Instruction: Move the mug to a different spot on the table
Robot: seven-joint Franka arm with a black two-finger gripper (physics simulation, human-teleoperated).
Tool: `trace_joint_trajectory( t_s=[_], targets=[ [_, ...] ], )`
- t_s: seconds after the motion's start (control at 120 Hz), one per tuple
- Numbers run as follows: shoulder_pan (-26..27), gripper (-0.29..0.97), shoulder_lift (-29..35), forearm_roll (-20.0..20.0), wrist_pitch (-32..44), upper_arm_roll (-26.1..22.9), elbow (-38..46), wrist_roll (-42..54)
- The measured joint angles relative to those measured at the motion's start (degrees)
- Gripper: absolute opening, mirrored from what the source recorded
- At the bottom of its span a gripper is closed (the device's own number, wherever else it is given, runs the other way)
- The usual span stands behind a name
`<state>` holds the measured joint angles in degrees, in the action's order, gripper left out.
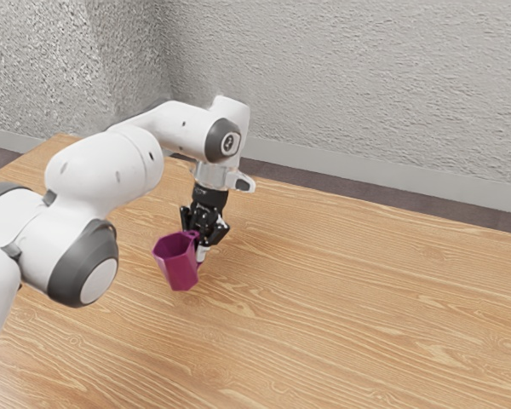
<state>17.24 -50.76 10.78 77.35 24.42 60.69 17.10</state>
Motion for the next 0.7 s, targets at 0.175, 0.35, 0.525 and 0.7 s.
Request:
trace_joint_trajectory(
  t_s=[0.175,0.35,0.525,0.7],
  targets=[
    [-0.01,0.04,-0.90,0.04,0.82,-0.14,0.30,-0.82],
    [-0.16,0.04,-2.14,0.19,1.31,-0.17,0.32,-1.44],
    [-0.25,0.04,-2.98,0.36,1.78,-0.18,0.35,-1.90],
    [-0.39,0.14,-3.08,0.92,1.89,-0.17,0.40,-2.28]
  ],
)
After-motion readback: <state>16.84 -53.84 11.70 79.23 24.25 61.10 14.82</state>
